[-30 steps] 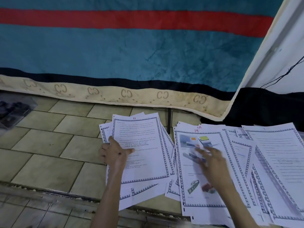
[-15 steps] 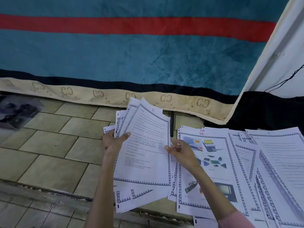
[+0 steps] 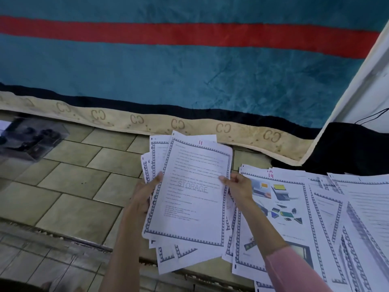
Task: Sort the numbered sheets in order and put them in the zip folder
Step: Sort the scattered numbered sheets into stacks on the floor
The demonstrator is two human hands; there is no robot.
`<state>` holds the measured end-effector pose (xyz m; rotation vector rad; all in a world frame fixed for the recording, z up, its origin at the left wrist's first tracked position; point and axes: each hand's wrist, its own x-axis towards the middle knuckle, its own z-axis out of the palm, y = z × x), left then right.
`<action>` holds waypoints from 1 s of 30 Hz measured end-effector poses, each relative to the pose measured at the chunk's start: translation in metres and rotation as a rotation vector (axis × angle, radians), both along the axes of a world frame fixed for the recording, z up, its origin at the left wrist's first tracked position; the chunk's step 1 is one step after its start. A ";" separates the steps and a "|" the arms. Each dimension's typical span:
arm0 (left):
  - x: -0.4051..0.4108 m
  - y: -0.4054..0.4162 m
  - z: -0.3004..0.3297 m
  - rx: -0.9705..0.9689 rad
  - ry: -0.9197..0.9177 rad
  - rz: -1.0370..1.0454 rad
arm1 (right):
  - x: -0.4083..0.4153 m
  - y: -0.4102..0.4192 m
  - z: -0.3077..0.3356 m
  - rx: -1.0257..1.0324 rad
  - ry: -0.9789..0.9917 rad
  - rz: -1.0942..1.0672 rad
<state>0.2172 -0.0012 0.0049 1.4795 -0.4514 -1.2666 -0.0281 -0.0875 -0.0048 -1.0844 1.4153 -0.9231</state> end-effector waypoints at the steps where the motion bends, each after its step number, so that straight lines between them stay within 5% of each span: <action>1: 0.000 -0.002 -0.001 0.005 0.012 0.020 | -0.003 0.003 0.000 -0.031 -0.045 0.045; 9: 0.004 -0.013 -0.021 -0.020 -0.007 0.104 | -0.041 0.009 -0.015 -0.059 -0.085 0.286; 17: -0.020 -0.019 -0.010 -0.173 -0.780 0.216 | -0.044 0.014 -0.026 -0.069 -0.147 0.207; 22: -0.032 -0.020 -0.001 -0.073 -0.805 0.362 | -0.047 0.013 -0.026 -0.021 -0.217 0.159; 27: -0.036 -0.011 0.004 -0.150 -1.058 0.405 | -0.050 0.012 -0.025 0.003 -0.229 0.188; 30: -0.043 -0.003 0.004 -0.299 -1.117 0.167 | -0.050 0.013 -0.024 -0.011 -0.256 0.198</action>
